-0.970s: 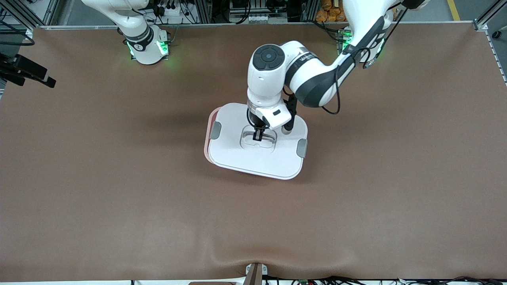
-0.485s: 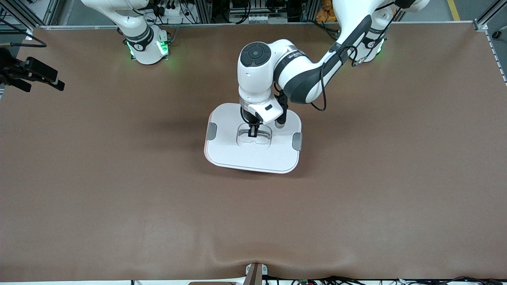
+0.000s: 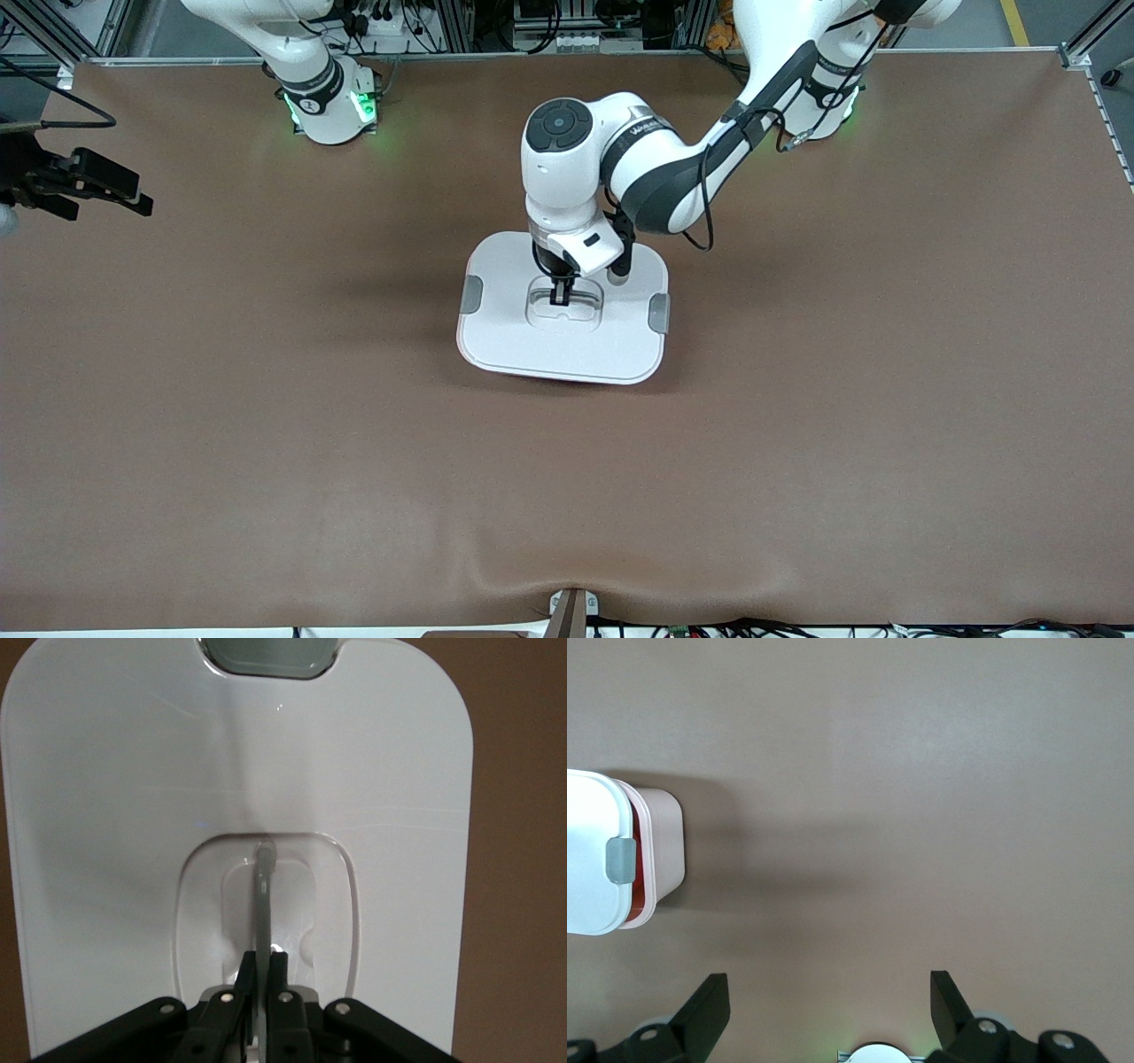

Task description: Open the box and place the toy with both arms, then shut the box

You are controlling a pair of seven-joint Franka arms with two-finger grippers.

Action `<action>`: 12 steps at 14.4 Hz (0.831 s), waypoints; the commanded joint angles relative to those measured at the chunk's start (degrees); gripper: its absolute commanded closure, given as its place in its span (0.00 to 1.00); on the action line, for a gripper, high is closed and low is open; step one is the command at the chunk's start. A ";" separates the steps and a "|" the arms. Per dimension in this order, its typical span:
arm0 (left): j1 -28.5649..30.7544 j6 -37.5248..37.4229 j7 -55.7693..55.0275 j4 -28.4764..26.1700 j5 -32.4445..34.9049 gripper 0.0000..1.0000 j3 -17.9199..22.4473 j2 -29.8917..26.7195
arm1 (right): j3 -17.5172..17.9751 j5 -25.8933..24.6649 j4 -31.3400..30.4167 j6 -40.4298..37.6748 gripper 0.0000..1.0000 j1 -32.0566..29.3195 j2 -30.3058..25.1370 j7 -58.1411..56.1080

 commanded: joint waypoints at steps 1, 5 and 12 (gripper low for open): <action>-1.02 0.25 -1.29 1.47 1.70 1.00 0.54 1.05 | 0.02 -2.45 1.87 -0.78 0.00 -0.03 1.22 -0.77; -1.72 0.34 -1.64 1.56 1.96 1.00 0.54 1.58 | -0.42 -1.84 2.05 -0.26 0.00 -2.22 2.18 -0.60; -2.16 0.60 -2.52 1.65 2.75 1.00 0.54 2.46 | -0.24 -13.45 1.70 3.52 0.00 5.43 3.60 -0.25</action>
